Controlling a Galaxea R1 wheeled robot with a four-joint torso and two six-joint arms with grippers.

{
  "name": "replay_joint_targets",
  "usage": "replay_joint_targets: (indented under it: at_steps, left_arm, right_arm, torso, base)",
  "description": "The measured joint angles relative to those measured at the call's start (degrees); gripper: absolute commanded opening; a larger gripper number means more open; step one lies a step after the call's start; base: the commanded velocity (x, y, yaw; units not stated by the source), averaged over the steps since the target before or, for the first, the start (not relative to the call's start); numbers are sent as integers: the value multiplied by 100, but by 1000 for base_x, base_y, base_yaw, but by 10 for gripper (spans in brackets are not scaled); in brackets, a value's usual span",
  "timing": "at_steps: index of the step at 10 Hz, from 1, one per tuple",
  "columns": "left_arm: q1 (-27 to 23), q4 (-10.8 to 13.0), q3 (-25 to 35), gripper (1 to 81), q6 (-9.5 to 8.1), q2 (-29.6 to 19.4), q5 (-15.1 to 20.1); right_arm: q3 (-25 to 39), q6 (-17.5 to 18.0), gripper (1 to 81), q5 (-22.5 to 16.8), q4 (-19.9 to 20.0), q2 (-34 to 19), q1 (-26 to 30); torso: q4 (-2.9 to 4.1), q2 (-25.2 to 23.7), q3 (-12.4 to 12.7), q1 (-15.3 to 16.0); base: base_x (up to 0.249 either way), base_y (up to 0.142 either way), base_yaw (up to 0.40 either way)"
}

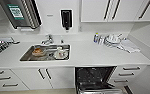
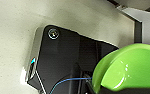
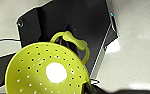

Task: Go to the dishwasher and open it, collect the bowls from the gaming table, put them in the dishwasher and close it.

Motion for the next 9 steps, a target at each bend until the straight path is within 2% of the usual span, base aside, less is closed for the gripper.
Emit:
replay_joint_targets:
  at_steps: [2, 5, 7, 9]
  left_arm:
    - [-106, 2, 472, 10, -96, -340, 27]
    - [-371, 7, 1345, 10, -122, -968, 88]
    - [-714, 11, 1792, 10, -135, -1224, 336]
    - [-1153, 29, 2500, 10, -135, -1346, 802]
  right_arm:
    - [2, 0, 10, 2, 0, -2, 0]
    - [5, 0, 10, 0, 2, 9, 0]
    - [24, 2, 10, 0, 2, 6, 0]
    - [44, 5, 10, 59, 2, 6, 0]
  torso:
    - [0, 0, 0, 0]
    - [0, 0, -2, 0]
    - [0, 0, -2, 0]
    - [0, 2, -5, 2]
  base:
    - [0, 0, 0]
    - [0, 0, 0]
    - [0, 0, 0]
    - [0, 0, 0]
